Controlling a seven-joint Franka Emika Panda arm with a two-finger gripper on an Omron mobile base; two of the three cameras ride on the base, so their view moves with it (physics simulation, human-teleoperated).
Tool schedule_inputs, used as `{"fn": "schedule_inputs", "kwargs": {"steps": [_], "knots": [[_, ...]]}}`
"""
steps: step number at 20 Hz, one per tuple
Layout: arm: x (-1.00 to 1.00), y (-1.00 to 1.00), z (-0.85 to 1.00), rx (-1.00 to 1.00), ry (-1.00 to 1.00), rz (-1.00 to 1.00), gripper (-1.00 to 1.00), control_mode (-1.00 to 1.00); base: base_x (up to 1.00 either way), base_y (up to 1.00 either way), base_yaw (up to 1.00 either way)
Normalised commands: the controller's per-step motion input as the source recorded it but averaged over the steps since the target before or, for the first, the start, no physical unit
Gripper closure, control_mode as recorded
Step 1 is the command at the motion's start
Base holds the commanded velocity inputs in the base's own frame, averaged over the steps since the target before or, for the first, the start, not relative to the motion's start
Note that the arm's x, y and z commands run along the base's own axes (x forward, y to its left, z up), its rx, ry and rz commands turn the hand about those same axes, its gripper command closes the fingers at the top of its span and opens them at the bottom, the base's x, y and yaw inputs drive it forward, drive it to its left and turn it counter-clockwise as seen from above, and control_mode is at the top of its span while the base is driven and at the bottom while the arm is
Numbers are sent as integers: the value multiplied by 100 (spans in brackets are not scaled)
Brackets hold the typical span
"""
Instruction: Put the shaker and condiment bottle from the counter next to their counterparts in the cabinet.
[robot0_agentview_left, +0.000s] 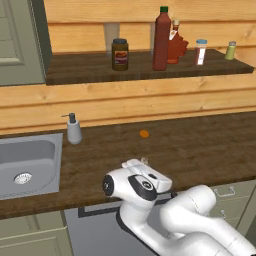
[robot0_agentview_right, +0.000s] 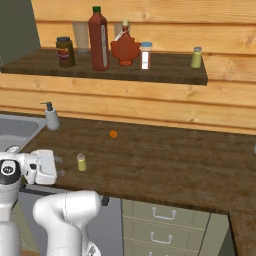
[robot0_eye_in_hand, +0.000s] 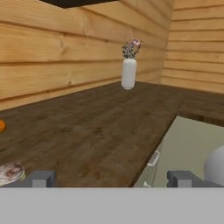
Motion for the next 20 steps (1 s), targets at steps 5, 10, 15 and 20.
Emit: {"fn": "schedule_inputs", "kwargs": {"steps": [5,10,15,20], "knots": [[19,1,-5,-1,0,-7,-100,-100,0,0,0],[26,6,-10,-3,0,-6,-100,-100,0,0,0],[15,31,-29,-8,0,-3,-100,-100,0,0,0],[29,15,-23,-3,0,-2,-100,-100,0,0,0]]}}
